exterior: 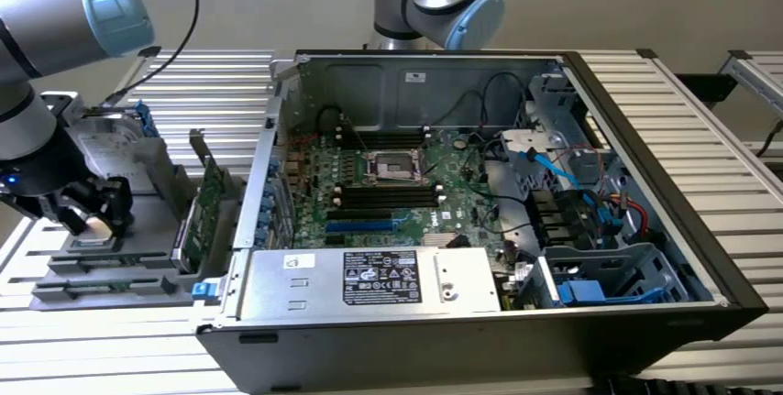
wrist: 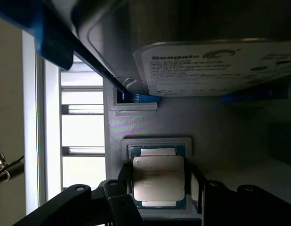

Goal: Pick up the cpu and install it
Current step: 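Pick up the cpu and move it towards the insertion slot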

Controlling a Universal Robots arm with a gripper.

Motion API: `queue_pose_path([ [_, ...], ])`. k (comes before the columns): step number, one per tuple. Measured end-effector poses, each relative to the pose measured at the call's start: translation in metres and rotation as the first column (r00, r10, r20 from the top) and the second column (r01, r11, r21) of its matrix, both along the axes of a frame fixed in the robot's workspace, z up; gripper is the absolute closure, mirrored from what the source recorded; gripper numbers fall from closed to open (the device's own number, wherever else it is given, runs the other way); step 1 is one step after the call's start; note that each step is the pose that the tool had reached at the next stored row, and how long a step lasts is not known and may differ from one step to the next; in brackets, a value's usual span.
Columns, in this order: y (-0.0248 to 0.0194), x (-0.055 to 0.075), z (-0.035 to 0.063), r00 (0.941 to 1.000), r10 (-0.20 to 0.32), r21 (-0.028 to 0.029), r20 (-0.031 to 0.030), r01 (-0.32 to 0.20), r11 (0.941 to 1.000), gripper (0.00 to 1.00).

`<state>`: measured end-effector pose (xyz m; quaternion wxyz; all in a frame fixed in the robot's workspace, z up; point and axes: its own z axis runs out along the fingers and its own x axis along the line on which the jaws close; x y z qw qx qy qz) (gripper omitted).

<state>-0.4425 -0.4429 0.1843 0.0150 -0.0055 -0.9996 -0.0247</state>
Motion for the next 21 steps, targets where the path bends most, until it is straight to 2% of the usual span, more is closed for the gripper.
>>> queue_pose_path([
  [16,0.0,0.0,-0.0001,1.0,0.0,0.0001,0.0,0.0,1.0,0.45],
  [21,0.0,0.0,0.0017,1.0,0.0,0.0025,-0.0001,0.0,1.0,0.45],
])
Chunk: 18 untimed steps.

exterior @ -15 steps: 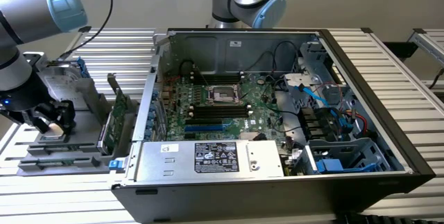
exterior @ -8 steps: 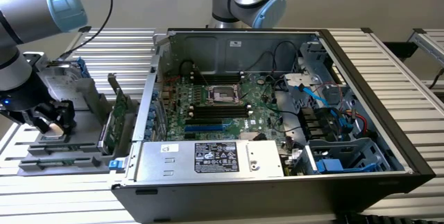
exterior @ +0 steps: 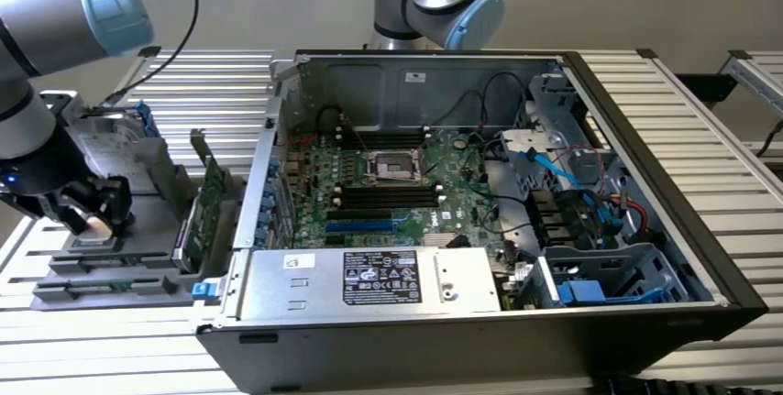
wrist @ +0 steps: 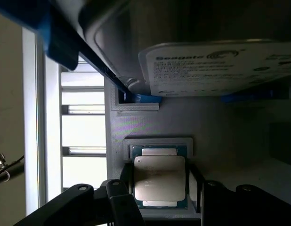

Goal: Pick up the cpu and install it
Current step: 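Pick up the cpu and move it towards the insertion slot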

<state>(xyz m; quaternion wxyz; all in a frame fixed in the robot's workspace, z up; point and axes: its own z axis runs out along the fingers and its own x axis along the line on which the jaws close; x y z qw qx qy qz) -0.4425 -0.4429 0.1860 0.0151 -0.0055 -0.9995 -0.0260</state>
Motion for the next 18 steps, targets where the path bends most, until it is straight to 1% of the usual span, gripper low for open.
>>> queue_pose_path([
  [3,0.0,0.0,0.002,1.0,0.0,0.0025,-0.0001,0.0,1.0,0.45],
  [5,0.0,0.0,0.0047,1.0,0.0,0.0057,-0.0001,0.0,1.0,0.45],
  [7,0.0,0.0,0.0087,1.0,0.0,0.0108,-0.0005,0.0,0.9999,0.45],
  [15,0.0,0.0,0.0275,1.0,0.0,0.0351,-0.0006,0.0,0.9994,0.45],
  [18,0.0,0.0,0.0368,1.0,0.0,0.0395,-0.0006,0.0,0.9992,0.45],
])
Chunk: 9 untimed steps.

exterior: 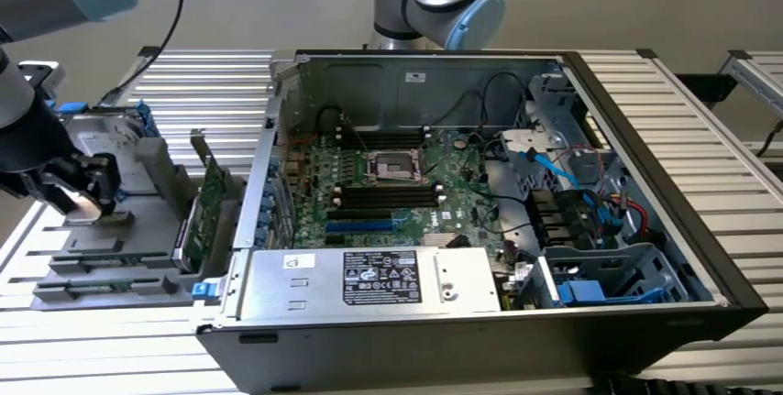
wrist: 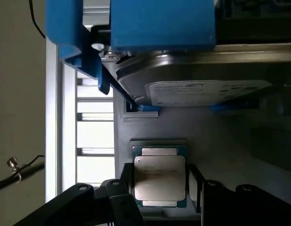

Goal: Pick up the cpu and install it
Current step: 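Pick up the cpu and move it towards the insertion slot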

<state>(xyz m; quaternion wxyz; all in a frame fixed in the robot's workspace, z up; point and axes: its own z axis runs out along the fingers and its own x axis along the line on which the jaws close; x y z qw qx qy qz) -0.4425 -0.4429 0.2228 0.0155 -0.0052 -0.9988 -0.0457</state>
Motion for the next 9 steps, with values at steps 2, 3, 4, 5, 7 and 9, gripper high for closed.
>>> queue_pose_path([
  [2,0.0,0.0,0.0062,1.0,0.0,0.002,-0.0002,0.0,1.0,0.45],
  [3,0.0,0.0,0.0095,1.0,0.0,0.0032,-0.0002,0.0,1.0,0.45],
  [4,0.0,0.0,0.0128,1.0,0.0,0.0042,-0.0004,0.0,1.0,0.45],
  [5,0.0,0.0,0.0164,1.0,0.0,0.0048,-0.0007,0.0,1.0,0.45],
  [7,0.0,0.0,0.0241,1.0,0.0,0.0056,-0.0008,0.0,1.0,0.45],
  [9,0.0,0.0,0.0328,1.0,0.0,0.0061,-0.0012,0.0,1.0,0.45],
])
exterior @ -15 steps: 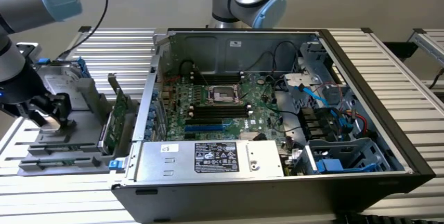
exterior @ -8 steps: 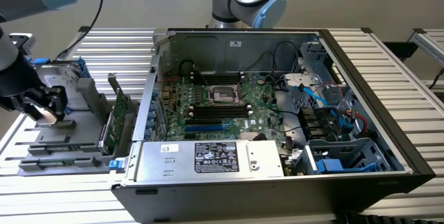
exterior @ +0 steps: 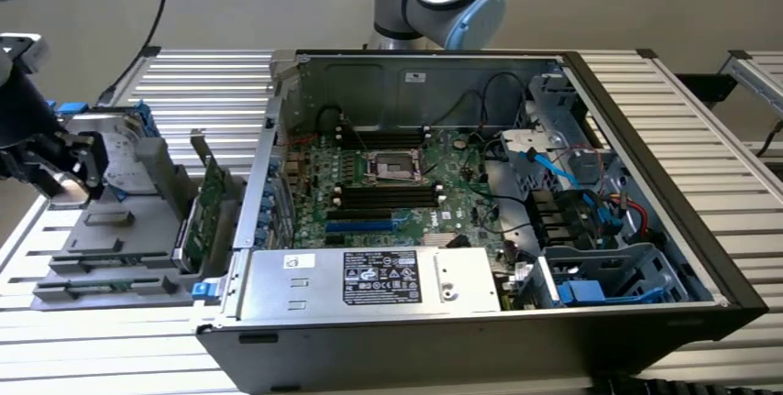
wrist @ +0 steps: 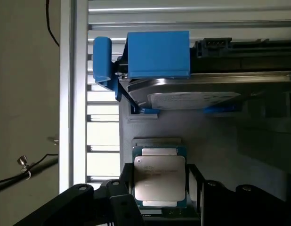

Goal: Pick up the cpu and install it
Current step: 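Pick up the cpu and move it towards the insertion slot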

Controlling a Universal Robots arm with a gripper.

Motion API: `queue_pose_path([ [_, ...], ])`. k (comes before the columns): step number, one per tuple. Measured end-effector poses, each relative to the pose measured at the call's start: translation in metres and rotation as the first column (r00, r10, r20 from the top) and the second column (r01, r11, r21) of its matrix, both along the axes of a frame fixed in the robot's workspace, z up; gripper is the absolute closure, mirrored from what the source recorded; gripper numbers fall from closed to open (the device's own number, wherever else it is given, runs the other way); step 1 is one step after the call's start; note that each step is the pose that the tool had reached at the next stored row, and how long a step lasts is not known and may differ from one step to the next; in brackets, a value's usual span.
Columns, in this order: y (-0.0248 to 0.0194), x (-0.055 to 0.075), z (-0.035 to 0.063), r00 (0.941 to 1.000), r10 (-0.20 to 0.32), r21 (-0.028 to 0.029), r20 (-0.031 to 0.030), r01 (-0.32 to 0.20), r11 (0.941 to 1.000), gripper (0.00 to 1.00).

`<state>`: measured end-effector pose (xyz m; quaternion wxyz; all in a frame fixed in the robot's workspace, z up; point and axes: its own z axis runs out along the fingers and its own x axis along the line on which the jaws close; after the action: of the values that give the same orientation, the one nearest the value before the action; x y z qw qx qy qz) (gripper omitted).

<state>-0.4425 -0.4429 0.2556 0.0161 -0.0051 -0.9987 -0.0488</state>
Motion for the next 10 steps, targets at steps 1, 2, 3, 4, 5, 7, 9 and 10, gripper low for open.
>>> queue_pose_path([
  [1,0.0,0.0,0.0045,1.0,0.0,0.0001,-0.0002,0.0,1.0,0.45],
  [2,0.0,0.0,0.0095,1.0,0.0,0.0002,-0.0006,0.0,1.0,0.45],
  [3,0.0,0.0,0.014,1.0,0.0,0.0001,-0.0012,0.0,1.0,0.45],
  [4,0.0,0.0,0.0184,1.0,0.0,0.0002,-0.0016,0.0,1.0,0.45],
  [5,-0.0001,0.001,0.0229,1.0,0.001,0.0002,-0.0023,-0.001,1.0,0.45],
  [7,0.0,0.002,0.0319,1.0,0.002,0.0003,-0.0047,-0.001,1.0,0.45],
  [9,0.0,0.004,0.0412,1.0,0.003,0.0003,-0.0086,-0.003,1.0,0.45],
  [10,0.0,0.006,0.0455,0.9999,0.003,0.0003,-0.0107,-0.003,1.0,0.45],
])
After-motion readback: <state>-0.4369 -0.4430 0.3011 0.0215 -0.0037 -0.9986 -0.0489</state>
